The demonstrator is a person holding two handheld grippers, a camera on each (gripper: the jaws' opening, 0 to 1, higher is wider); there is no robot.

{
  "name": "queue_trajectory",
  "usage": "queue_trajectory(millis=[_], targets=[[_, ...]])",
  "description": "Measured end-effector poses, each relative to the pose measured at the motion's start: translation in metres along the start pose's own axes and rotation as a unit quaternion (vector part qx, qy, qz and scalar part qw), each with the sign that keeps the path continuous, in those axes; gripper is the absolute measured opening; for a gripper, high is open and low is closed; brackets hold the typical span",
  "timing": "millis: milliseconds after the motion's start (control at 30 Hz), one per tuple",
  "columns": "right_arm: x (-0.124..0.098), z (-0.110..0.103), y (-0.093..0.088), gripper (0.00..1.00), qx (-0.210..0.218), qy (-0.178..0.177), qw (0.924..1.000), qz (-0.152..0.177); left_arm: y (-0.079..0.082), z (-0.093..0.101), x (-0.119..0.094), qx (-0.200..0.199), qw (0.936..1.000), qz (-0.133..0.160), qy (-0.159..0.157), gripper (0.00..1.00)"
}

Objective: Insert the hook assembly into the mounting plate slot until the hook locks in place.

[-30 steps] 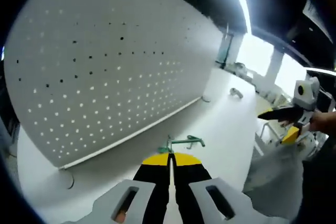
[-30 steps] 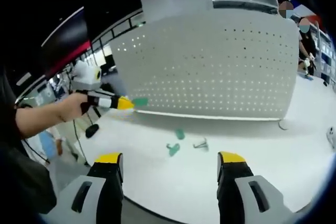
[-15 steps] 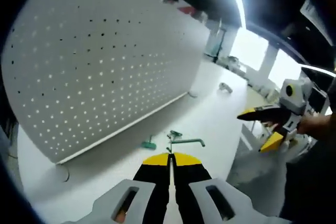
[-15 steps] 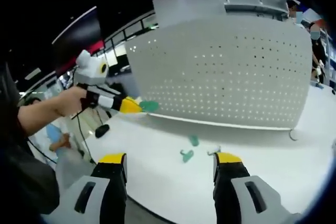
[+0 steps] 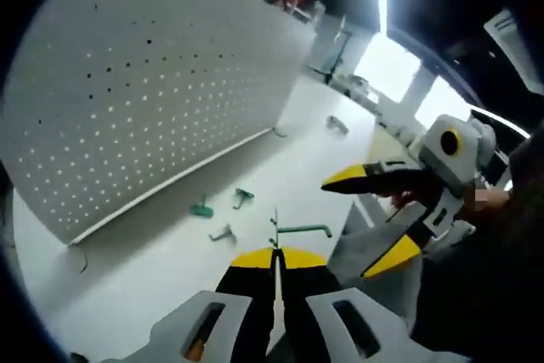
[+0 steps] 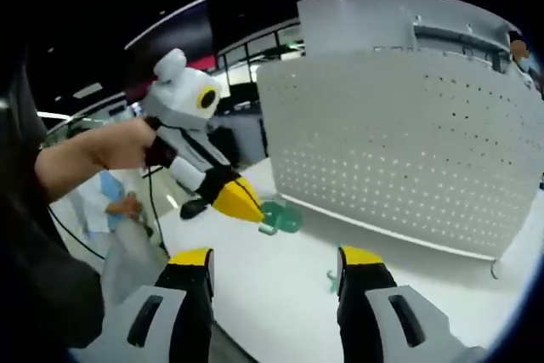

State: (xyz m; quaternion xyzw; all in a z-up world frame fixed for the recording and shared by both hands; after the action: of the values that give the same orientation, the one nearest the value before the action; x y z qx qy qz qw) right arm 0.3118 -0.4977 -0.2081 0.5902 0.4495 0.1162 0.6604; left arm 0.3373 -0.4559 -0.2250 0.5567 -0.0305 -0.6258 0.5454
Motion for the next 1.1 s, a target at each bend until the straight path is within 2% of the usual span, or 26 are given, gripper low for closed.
queue_trajectory(millis=[200,400,600,633,700,767,933,1100], targets=[[0.006,-0.013,-0.001,0.48,-0.039,0.016,0.999,-0.012,-0.01,0.014,0.002,-0.011,0.9993,-0.032,-0.018,0.01],[0.007,-0.017,-0.007,0.4,-0.067,0.019,0.9973,-0.024,-0.012,0.019,0.002,-0.024,0.9988,-0.037,-0.022,0.01],[0.007,-0.018,-0.008,0.35,-0.073,0.022,0.9967,-0.028,-0.016,0.025,0.003,-0.029,0.9977,-0.055,-0.026,0.01],[0.007,-0.018,-0.009,0.34,-0.076,0.022,0.9965,-0.029,-0.013,0.024,0.004,-0.026,0.9982,-0.05,-0.021,0.01],[0.007,-0.019,-0.009,0.29,-0.081,0.022,0.996,-0.029,-0.016,0.027,0.004,-0.038,0.997,-0.06,-0.029,0.01],[0.007,-0.019,-0.009,0.26,-0.088,0.022,0.9954,-0.029,-0.015,0.028,0.005,-0.042,0.9971,-0.056,-0.03,0.01],[0.007,-0.02,-0.011,0.22,-0.105,0.021,0.9937,-0.033,-0.017,0.03,0.005,-0.056,0.9957,-0.063,-0.037,0.01],[0.007,-0.021,-0.012,0.18,-0.099,0.023,0.9941,-0.037,-0.019,0.031,0.004,-0.071,0.994,-0.07,-0.046,0.01]])
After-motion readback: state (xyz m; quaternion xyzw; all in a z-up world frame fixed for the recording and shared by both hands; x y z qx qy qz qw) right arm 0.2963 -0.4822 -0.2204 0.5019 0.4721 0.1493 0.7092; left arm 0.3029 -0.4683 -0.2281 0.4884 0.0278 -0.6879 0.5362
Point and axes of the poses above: the point that each gripper's makers call its tool centre point, and the gripper's own axes: x roughly forward along the fingers, z roughly to its right, y roughly out of its top, the point moved 1 cm from there along -x, roughly backward along the fingers, and after that the axes turned 3 degrees about -z, right-handed, at the moved point
